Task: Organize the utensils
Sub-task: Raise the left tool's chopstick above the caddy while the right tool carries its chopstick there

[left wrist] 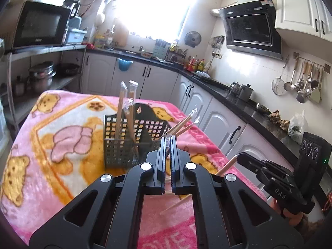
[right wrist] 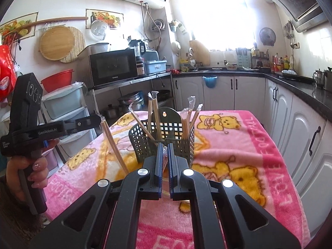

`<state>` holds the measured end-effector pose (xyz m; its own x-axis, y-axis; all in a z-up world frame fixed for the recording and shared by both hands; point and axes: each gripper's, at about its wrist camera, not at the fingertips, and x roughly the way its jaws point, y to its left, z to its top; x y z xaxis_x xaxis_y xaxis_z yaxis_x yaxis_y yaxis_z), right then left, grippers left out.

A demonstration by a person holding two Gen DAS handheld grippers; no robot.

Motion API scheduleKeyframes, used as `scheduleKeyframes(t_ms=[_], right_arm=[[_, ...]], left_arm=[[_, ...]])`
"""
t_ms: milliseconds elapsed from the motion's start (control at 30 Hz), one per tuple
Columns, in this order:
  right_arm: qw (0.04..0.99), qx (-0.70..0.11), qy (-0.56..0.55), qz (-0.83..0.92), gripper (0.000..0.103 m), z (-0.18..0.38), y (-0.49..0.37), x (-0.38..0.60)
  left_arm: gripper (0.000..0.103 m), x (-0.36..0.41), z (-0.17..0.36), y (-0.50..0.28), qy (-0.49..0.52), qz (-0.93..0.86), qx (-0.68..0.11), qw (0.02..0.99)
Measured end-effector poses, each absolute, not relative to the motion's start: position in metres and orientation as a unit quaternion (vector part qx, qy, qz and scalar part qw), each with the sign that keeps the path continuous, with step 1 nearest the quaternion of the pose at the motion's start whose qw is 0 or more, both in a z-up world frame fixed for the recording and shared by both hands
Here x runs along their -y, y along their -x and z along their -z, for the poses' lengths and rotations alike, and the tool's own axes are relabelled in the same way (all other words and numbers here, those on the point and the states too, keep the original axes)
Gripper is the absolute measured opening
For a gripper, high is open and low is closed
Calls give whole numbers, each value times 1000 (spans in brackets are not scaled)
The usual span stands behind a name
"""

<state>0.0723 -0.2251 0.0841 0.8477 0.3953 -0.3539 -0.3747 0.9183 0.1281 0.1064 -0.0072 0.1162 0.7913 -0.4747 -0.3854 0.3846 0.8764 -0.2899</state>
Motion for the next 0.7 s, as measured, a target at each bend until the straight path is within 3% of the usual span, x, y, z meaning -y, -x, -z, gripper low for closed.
scheduleKeyframes(t_ms=[700], right_arm=[[970, -138, -22, -200, 5, -131, -87, 220]], left_arm=[[1, 29, -170, -122, 75, 266, -168, 946]])
